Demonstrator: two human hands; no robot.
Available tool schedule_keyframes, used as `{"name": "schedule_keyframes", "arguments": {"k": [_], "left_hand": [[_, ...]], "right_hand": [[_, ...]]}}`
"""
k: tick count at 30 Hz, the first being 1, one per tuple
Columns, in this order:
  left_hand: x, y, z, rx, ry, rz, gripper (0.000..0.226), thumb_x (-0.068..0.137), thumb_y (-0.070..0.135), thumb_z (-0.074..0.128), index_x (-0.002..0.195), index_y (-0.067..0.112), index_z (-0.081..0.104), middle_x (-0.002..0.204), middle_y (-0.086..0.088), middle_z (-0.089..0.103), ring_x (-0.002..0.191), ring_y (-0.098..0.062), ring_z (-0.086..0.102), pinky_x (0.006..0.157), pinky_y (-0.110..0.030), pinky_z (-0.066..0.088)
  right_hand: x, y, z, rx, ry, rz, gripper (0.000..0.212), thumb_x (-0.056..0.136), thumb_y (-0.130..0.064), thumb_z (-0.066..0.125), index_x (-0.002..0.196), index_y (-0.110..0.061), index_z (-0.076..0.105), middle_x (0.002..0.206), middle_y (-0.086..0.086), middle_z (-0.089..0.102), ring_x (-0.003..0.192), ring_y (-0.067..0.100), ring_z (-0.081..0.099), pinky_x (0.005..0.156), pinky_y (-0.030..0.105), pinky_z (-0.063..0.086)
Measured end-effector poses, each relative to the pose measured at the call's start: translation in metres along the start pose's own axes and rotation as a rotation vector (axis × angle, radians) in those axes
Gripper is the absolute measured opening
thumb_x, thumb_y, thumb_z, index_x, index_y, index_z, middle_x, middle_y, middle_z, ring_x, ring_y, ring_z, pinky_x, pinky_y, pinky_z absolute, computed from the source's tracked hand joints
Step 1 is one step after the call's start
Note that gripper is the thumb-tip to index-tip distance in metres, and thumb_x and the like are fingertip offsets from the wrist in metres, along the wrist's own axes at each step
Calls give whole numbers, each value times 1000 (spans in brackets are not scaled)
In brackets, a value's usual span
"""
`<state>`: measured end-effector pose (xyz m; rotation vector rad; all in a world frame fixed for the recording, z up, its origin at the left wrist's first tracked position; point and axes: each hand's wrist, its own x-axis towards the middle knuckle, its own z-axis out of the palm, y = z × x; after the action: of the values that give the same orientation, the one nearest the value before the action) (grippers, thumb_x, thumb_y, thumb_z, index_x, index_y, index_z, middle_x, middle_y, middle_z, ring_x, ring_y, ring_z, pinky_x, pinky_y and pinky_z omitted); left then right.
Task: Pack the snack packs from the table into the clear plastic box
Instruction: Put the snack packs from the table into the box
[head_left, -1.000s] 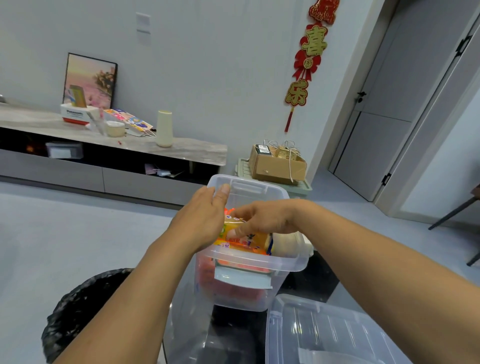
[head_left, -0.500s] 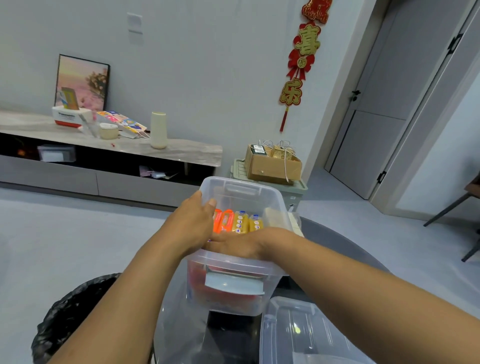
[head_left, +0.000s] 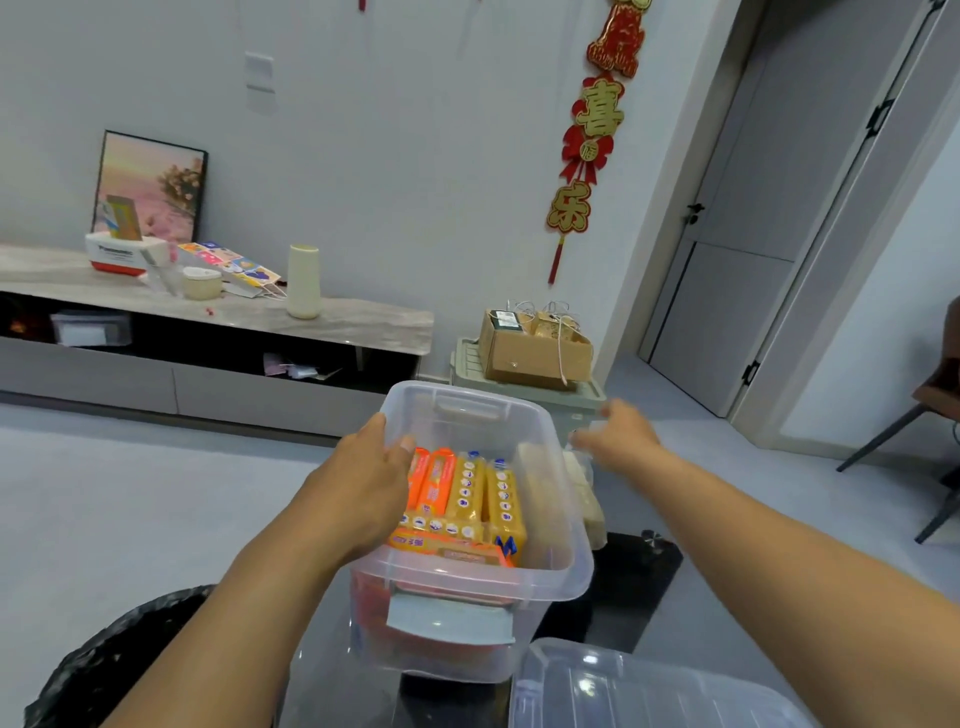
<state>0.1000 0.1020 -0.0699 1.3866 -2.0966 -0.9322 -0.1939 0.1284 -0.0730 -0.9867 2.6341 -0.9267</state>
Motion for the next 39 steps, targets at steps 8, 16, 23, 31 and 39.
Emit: {"name": "schedule_keyframes", "arguments": {"k": [8, 16, 23, 31, 39], "left_hand": [[10, -4, 6, 216, 26, 6, 61, 101, 43, 32, 155, 23, 13, 153, -7, 33, 128, -34, 47, 95, -42, 41], [18, -14, 3, 116, 6, 20, 56, 104, 34, 32, 156, 21, 17, 158, -7, 32, 137, -31, 40, 105, -40, 35], [22, -16, 0, -88, 61, 75, 40, 105, 29, 29, 137, 17, 49, 131, -3, 57, 125, -30, 50, 94, -36, 38], [13, -13, 2, -110, 289, 136, 52, 103, 48, 21, 71, 19, 49, 75, -2, 59, 75, -26, 55, 66, -38, 39], [29, -18, 3, -37, 271, 167, 50, 102, 48, 30, 81, 13, 61, 75, -4, 63, 73, -25, 58, 69, -40, 46]], "right_hand": [[152, 108, 138, 86, -211, 213, 61, 90, -46, 59, 135, -5, 57, 136, 22, 60, 101, 32, 57, 97, 49, 50], [8, -25, -30, 375, -184, 4, 84, 83, -21, 77, 150, -37, 28, 91, 17, 63, 51, 24, 57, 43, 27, 46], [-63, -103, -96, 51, -447, -503, 101, 79, -11, 84, 154, -46, 28, 124, 4, 61, 100, 20, 70, 80, 33, 61], [-62, -92, 14, -417, -624, -522, 110, 75, -15, 86, 158, -46, 21, 162, 1, 34, 141, 27, 40, 113, 43, 43], [-60, -82, 21, -334, -526, -573, 80, 92, -51, 69, 160, -32, 33, 166, -2, 30, 151, 24, 31, 121, 41, 27]]}}
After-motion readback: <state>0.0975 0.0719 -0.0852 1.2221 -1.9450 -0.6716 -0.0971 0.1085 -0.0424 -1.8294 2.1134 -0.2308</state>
